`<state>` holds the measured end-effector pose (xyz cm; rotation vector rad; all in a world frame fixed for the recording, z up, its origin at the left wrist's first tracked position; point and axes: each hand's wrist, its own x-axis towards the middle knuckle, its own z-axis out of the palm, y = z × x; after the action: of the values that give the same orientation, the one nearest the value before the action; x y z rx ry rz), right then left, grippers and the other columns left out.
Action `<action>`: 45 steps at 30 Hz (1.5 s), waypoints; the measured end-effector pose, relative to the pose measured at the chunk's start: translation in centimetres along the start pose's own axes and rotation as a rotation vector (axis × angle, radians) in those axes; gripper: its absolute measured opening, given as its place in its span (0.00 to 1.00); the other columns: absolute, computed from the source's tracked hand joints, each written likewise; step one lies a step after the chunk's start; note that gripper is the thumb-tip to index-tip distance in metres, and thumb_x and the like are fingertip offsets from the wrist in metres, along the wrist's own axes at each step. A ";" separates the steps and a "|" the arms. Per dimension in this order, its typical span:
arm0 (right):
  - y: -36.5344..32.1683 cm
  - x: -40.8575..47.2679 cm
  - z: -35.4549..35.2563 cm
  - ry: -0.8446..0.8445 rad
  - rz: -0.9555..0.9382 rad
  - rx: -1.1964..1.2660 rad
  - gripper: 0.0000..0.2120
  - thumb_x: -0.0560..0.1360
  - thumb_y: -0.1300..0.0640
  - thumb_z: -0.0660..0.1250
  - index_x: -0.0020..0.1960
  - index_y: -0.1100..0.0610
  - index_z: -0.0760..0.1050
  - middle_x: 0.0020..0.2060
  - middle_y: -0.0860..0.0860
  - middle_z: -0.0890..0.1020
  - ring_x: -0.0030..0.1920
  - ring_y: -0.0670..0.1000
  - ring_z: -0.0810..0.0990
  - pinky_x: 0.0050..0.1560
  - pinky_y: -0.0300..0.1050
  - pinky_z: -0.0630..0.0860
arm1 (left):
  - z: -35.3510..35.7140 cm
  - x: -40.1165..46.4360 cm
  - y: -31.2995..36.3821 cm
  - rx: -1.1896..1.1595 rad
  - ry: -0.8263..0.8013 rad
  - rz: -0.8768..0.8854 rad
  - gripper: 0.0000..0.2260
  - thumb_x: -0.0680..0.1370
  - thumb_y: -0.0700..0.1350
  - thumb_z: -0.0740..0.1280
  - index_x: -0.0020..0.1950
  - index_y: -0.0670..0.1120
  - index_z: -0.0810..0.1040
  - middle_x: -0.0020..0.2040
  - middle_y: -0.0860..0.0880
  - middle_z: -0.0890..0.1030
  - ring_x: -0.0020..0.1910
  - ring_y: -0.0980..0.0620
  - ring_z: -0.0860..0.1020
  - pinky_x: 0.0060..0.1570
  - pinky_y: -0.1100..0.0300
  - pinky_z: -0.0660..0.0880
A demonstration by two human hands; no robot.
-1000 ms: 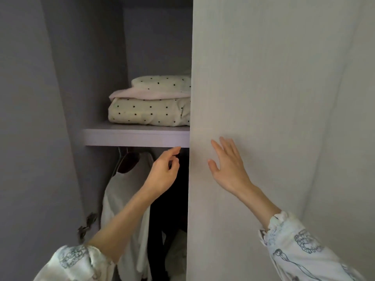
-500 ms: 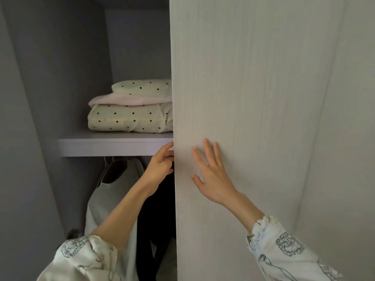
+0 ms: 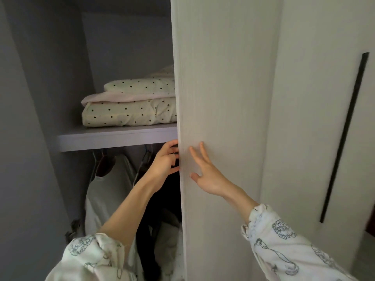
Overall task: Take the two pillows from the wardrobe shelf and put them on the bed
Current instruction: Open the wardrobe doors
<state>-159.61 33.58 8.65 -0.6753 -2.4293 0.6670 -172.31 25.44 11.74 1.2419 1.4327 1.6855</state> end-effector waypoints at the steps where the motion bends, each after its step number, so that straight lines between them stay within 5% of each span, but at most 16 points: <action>1: -0.3 -0.9 -0.3 -0.004 0.026 0.070 0.35 0.78 0.63 0.59 0.76 0.48 0.43 0.74 0.46 0.32 0.75 0.46 0.43 0.73 0.43 0.53 | 0.3 -0.8 0.1 -0.010 -0.015 0.000 0.27 0.69 0.28 0.50 0.62 0.48 0.71 0.55 0.47 0.76 0.52 0.51 0.76 0.55 0.51 0.74; 5: -0.7 -4.9 -1.6 -0.037 0.095 0.152 0.33 0.78 0.65 0.57 0.76 0.49 0.46 0.75 0.45 0.38 0.75 0.43 0.44 0.66 0.31 0.47 | 1.9 -3.7 0.3 -0.040 -0.081 0.025 0.26 0.72 0.31 0.52 0.61 0.53 0.73 0.56 0.49 0.78 0.54 0.53 0.78 0.54 0.54 0.75; 15: -1.7 -13.4 -4.8 -0.129 0.202 0.384 0.33 0.78 0.68 0.52 0.76 0.48 0.43 0.76 0.45 0.40 0.75 0.49 0.55 0.72 0.49 0.59 | 7.2 -8.9 2.0 -0.079 -0.118 0.001 0.30 0.68 0.29 0.49 0.56 0.57 0.76 0.57 0.47 0.78 0.54 0.53 0.79 0.49 0.55 0.76; 27: 3.0 -23.4 -13.2 0.051 0.275 0.612 0.27 0.80 0.67 0.54 0.74 0.46 0.56 0.70 0.45 0.64 0.67 0.48 0.68 0.64 0.52 0.68 | 20.6 -14.3 4.4 0.008 -0.118 0.029 0.23 0.76 0.31 0.52 0.63 0.50 0.73 0.57 0.47 0.75 0.56 0.51 0.75 0.58 0.49 0.73; 36: 5.2 -28.0 -18.7 0.110 0.346 0.547 0.27 0.79 0.67 0.52 0.72 0.44 0.59 0.67 0.49 0.69 0.68 0.50 0.68 0.63 0.52 0.68 | 28.2 -14.8 4.6 0.080 -0.228 0.047 0.25 0.77 0.32 0.52 0.69 0.53 0.67 0.62 0.51 0.75 0.58 0.53 0.76 0.62 0.53 0.69; 39: 5.7 -29.0 -20.0 0.112 0.342 0.526 0.25 0.79 0.66 0.53 0.70 0.43 0.61 0.64 0.49 0.71 0.65 0.48 0.70 0.60 0.48 0.71 | 29.4 -14.7 4.5 0.120 -0.302 0.059 0.24 0.78 0.32 0.53 0.71 0.52 0.65 0.66 0.52 0.74 0.61 0.54 0.73 0.59 0.59 0.66; 43: 5.8 -29.7 -21.8 0.149 0.371 0.416 0.23 0.80 0.65 0.54 0.73 0.54 0.58 0.64 0.52 0.70 0.63 0.50 0.71 0.59 0.48 0.74 | 30.1 -14.3 4.9 0.142 -0.292 0.122 0.21 0.79 0.34 0.54 0.70 0.48 0.67 0.63 0.51 0.77 0.59 0.56 0.73 0.48 0.75 0.69; 45: 5.5 -29.4 -22.5 0.196 0.346 0.383 0.23 0.80 0.65 0.55 0.73 0.55 0.59 0.62 0.52 0.71 0.63 0.51 0.71 0.58 0.48 0.75 | 29.9 -14.0 5.1 0.166 -0.275 0.140 0.19 0.80 0.35 0.55 0.69 0.47 0.69 0.63 0.49 0.77 0.58 0.55 0.73 0.46 0.75 0.70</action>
<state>-122.76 27.78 11.84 -0.9548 -1.9466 1.1109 -138.95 23.98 12.28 1.6290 1.3643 1.4364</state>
